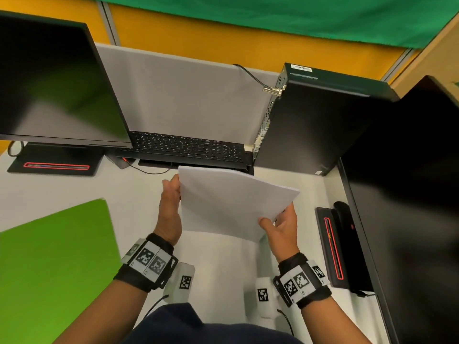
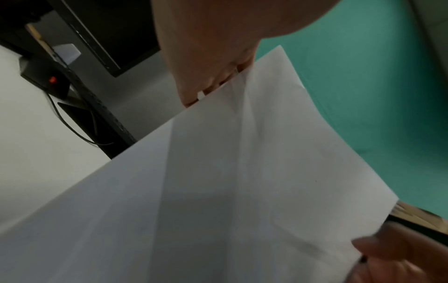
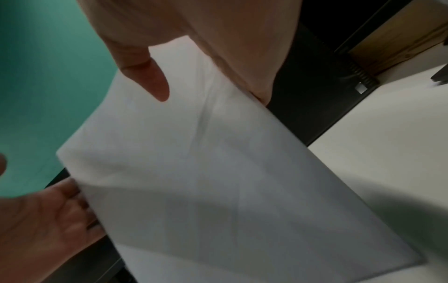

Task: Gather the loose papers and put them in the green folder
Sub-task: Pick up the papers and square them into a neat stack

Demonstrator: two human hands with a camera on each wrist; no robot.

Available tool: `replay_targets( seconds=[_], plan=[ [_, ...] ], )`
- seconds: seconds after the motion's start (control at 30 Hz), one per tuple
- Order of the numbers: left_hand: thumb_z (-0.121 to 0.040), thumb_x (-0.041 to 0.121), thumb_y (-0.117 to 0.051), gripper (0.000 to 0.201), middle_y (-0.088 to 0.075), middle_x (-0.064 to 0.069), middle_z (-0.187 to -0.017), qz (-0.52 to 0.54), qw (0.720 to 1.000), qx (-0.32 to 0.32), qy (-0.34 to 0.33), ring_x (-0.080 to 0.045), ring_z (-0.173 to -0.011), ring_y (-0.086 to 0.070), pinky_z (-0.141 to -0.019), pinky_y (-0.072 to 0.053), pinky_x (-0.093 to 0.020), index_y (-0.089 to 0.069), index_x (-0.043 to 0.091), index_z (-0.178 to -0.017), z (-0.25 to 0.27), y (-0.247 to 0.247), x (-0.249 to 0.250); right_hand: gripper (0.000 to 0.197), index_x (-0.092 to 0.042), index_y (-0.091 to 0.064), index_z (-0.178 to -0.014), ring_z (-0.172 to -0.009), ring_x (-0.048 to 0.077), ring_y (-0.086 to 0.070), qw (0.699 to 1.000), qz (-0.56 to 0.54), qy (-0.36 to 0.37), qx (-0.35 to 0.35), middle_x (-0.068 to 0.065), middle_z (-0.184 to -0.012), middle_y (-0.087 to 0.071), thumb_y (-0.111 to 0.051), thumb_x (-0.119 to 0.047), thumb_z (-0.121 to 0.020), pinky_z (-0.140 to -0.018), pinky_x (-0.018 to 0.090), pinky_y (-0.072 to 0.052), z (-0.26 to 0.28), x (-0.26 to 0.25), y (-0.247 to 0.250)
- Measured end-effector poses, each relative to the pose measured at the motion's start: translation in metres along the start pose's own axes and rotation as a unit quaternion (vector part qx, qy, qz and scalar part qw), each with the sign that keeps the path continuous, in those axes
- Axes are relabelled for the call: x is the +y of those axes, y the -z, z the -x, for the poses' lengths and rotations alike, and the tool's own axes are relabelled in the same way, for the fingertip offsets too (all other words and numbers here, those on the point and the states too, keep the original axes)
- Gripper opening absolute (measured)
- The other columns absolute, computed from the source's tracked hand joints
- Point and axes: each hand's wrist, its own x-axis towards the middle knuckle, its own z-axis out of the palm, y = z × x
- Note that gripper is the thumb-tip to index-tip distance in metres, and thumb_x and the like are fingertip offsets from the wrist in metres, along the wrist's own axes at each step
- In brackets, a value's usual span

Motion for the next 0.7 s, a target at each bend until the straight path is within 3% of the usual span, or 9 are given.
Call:
replay_targets(
  seconds=[0.13,0.2,0.27,0.33,0.4,0.47,0.57,0.7],
  plan=[
    [-0.058,0.092,-0.027,0.082,-0.064,0.002,-0.097,-0.005,1.0,0.031,-0.002,-0.002,-0.087,-0.06,-0.081,-0.046,-0.019,-0.059,0.027,-0.097,-0.005,0.0,-0.002,0.05,-0.024,-0.051,-0.104,-0.084,-0.004,-0.064,1.0,-0.011,-0.014,0.017,0.0,-0.097,-0.062,-0.055,0.013,-0.07,-0.077,0.019,-0.056,-0.005,-0.005,-0.001],
    [-0.056,0.091,-0.034,0.083,-0.062,0.0,-0.094,0.016,0.999,0.03,0.012,0.003,-0.082,-0.061,-0.074,-0.048,-0.011,-0.058,0.024,-0.098,-0.002,0.002,-0.007,0.051,-0.021,-0.051,-0.102,-0.08,-0.007,-0.064,1.0,-0.009,-0.027,0.003,0.0,-0.095,-0.062,-0.05,0.022,-0.074,-0.075,0.015,-0.056,-0.004,-0.005,-0.003],
    [-0.067,0.085,-0.034,0.068,-0.062,0.003,-0.089,0.003,0.999,0.036,0.0,0.001,-0.079,-0.059,-0.071,-0.047,-0.008,-0.06,0.028,-0.092,-0.001,0.002,-0.008,0.053,-0.023,-0.051,-0.099,-0.077,-0.008,-0.064,0.999,-0.007,-0.033,0.009,-0.001,-0.093,-0.062,-0.047,0.025,-0.075,-0.07,0.011,-0.054,-0.004,-0.004,-0.004],
    [-0.086,0.058,-0.034,0.036,-0.064,0.014,-0.078,-0.018,0.999,0.039,-0.022,0.006,-0.073,-0.057,-0.068,-0.046,-0.007,-0.061,0.035,-0.085,0.001,0.0,-0.006,0.05,-0.021,-0.052,-0.099,-0.076,-0.007,-0.063,0.999,-0.004,-0.042,0.015,-0.001,-0.092,-0.063,-0.046,0.023,-0.076,-0.068,0.012,-0.053,-0.003,-0.002,-0.005],
    [-0.084,0.034,-0.047,0.018,-0.067,0.012,-0.088,-0.042,0.999,0.013,-0.019,0.007,-0.079,-0.063,-0.069,-0.048,-0.007,-0.058,0.029,-0.097,0.003,-0.003,-0.006,0.041,-0.014,-0.054,-0.102,-0.076,-0.004,-0.063,0.998,-0.001,-0.054,0.014,0.0,-0.091,-0.063,-0.047,0.019,-0.079,-0.071,0.018,-0.051,-0.003,0.001,-0.007],
    [-0.078,0.034,-0.059,0.027,-0.065,0.011,-0.101,-0.088,0.996,0.016,-0.016,0.005,-0.088,-0.064,-0.072,-0.051,-0.012,-0.056,0.033,-0.104,0.001,-0.005,-0.01,0.037,-0.006,-0.053,-0.112,-0.076,-0.007,-0.063,0.998,0.003,-0.057,0.017,-0.002,-0.093,-0.063,-0.047,0.015,-0.082,-0.07,0.016,-0.05,-0.004,0.001,-0.01],
    [-0.08,0.031,-0.061,0.024,-0.066,0.012,-0.103,-0.1,0.994,0.034,-0.018,0.0,-0.094,-0.065,-0.074,-0.052,-0.014,-0.056,0.039,-0.102,-0.003,-0.004,-0.008,0.035,0.002,-0.05,-0.118,-0.074,-0.012,-0.062,0.998,-0.007,-0.046,0.033,0.0,-0.094,-0.062,-0.047,0.013,-0.085,-0.067,0.005,-0.051,-0.006,-0.006,-0.007],
    [-0.086,0.017,-0.06,0.026,-0.066,0.01,-0.104,-0.087,0.995,0.017,-0.037,0.0,-0.096,-0.065,-0.077,-0.051,-0.01,-0.056,0.036,-0.104,0.001,-0.007,-0.004,0.033,0.004,-0.05,-0.117,-0.079,-0.001,-0.063,0.997,-0.014,-0.042,0.059,0.006,-0.094,-0.063,-0.047,0.014,-0.085,-0.074,0.01,-0.053,-0.006,-0.008,0.002]
  ],
)
